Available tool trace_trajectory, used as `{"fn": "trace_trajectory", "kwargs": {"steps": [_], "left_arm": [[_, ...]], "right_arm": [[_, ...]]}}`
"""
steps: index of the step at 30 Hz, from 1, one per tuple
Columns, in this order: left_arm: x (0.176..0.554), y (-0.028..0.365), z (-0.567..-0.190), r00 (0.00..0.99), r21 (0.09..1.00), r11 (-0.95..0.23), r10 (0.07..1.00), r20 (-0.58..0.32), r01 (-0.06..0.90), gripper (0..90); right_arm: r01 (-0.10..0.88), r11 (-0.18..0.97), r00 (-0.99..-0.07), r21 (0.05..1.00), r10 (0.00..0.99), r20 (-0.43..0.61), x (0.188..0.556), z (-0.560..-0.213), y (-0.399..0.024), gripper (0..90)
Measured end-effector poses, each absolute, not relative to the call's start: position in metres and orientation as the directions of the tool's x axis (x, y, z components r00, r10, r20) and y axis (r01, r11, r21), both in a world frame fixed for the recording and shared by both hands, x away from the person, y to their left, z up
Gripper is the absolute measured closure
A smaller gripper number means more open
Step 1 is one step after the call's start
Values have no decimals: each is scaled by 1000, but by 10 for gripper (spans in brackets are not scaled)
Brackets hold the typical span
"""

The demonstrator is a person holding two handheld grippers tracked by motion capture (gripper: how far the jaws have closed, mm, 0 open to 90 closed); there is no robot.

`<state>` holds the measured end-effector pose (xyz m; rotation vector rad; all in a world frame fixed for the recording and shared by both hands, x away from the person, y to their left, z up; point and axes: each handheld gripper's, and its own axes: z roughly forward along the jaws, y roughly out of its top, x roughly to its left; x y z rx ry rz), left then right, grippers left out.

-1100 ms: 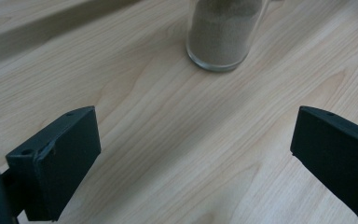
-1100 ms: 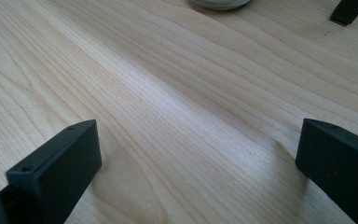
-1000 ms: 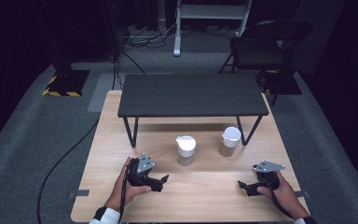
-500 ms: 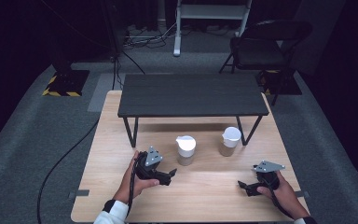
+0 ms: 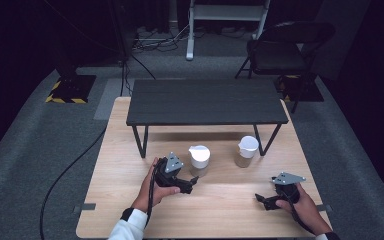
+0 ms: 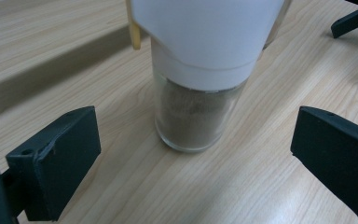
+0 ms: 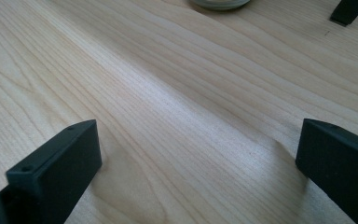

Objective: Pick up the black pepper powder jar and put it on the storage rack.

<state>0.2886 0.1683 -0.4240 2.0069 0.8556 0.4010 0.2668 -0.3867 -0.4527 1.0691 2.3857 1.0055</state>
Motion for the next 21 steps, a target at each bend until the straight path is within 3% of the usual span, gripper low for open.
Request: {"fn": "trace_trajectory", "kwargs": {"steps": [21], "left_arm": [[315,140,-444,712,851,-319,697,-88,417,49]], "right_arm": [[512,467,-660,721,751,-18,267,-453,-387,0]]}}
